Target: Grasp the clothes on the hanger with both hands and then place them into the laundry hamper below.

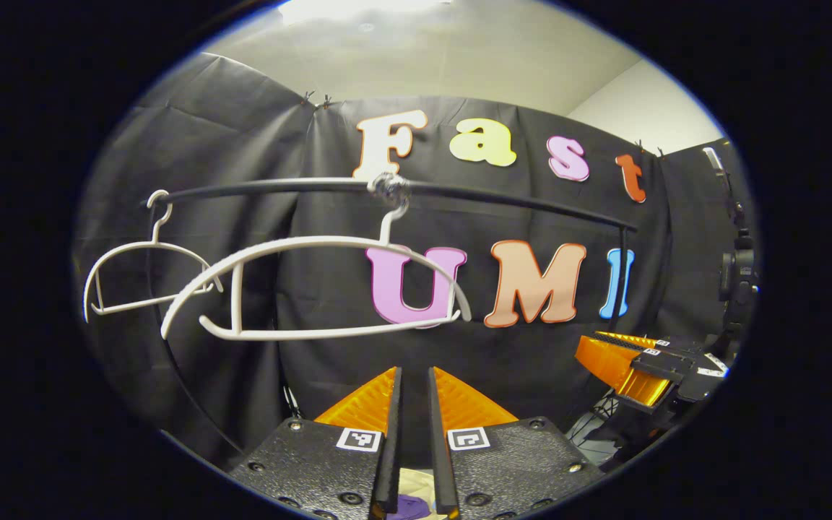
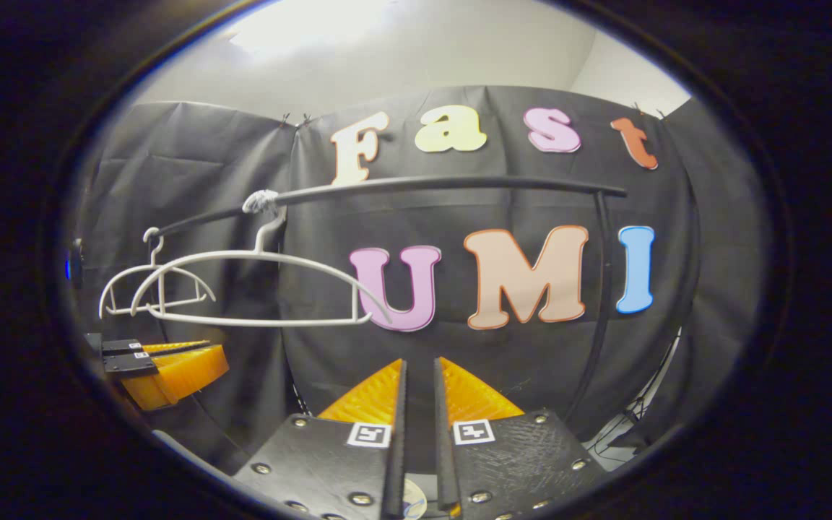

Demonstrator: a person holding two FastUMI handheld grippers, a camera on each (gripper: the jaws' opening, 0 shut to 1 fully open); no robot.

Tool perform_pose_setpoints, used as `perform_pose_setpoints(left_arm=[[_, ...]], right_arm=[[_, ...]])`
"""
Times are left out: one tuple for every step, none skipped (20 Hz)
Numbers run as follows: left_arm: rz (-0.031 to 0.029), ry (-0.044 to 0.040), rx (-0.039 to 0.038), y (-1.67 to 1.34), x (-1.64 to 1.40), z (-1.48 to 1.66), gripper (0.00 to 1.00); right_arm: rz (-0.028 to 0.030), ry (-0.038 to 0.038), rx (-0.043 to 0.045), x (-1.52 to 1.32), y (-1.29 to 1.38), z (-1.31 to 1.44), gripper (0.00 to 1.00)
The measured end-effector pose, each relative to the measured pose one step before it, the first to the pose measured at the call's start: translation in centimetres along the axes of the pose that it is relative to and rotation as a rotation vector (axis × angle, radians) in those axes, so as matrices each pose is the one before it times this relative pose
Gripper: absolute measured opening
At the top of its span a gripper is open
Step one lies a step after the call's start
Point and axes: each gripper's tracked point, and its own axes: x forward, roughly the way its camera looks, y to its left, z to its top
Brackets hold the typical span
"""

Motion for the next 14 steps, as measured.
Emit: perform_pose_setpoints(left_arm=[[-0.00772,-0.02158,-0.00099,-0.404,-0.225,0.829,0.19],[-0.00457,-0.01728,0.00177,-0.26,-0.227,0.607,0.28],[-0.00519,-0.01526,-0.00036,-0.175,-0.198,0.494,0.37],[-0.00131,-0.00888,0.00058,-0.151,-0.338,0.45,0.46],[-0.00506,-0.00741,-0.0001,-0.212,-0.114,0.296,0.55],[-0.00408,-0.00321,-0.00211,-0.254,-0.114,0.15,0.63],[-0.00387,-0.00457,0.00004,-0.209,-0.199,0.258,0.72],[0.00196,-0.00629,0.00175,-0.126,-0.194,0.269,0.81],[-0.00287,-0.00778,0.00142,-0.271,-0.237,0.227,0.87],[0.00017,-0.00445,0.00646,-0.004,-0.192,0.034,0.92],[0.0019,-0.0034,0.00646,-0.17,-0.152,0.197,0.92],[0.00023,-0.00769,0.00672,-0.207,-0.227,0.263,0.92],[-0.00398,-0.00607,0.00118,-0.311,-0.103,0.237,0.92],[-0.00273,-0.00692,-0.00184,-0.207,-0.132,0.25,0.92]], right_arm=[[-0.00281,-0.02143,0.00092,-0.732,-0.089,0.847,0.19],[-0.00809,-0.01819,-0.0026,-0.475,-0.305,0.813,0.23],[-0.00368,-0.01286,-0.00183,-0.52,0.049,1.186,0.27],[0.00181,-0.00663,0.00019,-0.344,0.0,0.478,0.33],[-0.00171,-0.00814,0.00199,-0.369,-0.127,0.268,0.47],[-0.00295,-0.00734,0.00277,-0.39,-0.225,0.376,0.55],[-0.00319,-0.01078,0.00328,-0.37,-0.251,0.535,0.59],[-0.00042,-0.00598,0.00103,-0.383,-0.168,0.331,0.63],[-0.00455,-0.00047,-0.00321,-0.235,-0.1,0.092,0.77],[-0.00288,-0.0011,-0.00365,-0.33,-0.23,0.179,0.8],[-0.00021,-0.00653,-0.00134,-0.257,-0.124,0.358,0.94],[-0.00606,-0.00664,-0.00176,-0.31,-0.31,0.305,0.95],[-0.00391,-0.006,-0.00319,-0.374,-0.295,0.204,0.96],[-0.00583,-0.00713,-0.00168,-0.368,-0.319,0.213,0.96]])
